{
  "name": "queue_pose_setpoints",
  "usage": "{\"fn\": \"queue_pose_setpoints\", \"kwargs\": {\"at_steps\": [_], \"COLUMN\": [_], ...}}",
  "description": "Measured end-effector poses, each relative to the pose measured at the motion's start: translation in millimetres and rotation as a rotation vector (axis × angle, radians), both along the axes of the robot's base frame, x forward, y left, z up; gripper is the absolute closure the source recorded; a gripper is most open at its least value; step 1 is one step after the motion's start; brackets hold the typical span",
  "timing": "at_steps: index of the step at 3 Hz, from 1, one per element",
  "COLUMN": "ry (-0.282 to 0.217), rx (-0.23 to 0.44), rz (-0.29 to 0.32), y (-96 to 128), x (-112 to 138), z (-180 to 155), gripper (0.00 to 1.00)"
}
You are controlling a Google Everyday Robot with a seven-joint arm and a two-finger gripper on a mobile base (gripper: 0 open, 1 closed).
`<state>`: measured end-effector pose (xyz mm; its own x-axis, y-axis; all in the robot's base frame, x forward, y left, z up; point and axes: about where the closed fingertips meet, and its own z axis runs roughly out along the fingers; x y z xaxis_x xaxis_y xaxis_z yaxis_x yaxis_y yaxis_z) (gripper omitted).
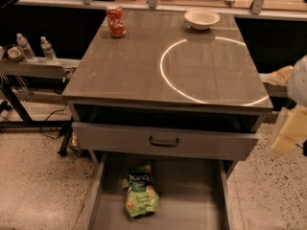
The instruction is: Pick green rice chip bag from middle drawer and place on counter
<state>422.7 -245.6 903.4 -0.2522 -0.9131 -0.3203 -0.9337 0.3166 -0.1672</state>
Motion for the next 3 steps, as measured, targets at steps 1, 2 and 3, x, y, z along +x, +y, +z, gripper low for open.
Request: {"fn": "queue_pose_setpoints", "kwargs": {"at_steps": [1,2,3], "ry": [0.037,0.121,0.185], "rx": [0.069,0.142,0.183], "rz": [0.011,0.032,0.047], "y": [-10,-11,-5], "x": [-11,-25,-37], "z": [-55,-128,-173], "gripper": [0.0,0.0,0.0]}}
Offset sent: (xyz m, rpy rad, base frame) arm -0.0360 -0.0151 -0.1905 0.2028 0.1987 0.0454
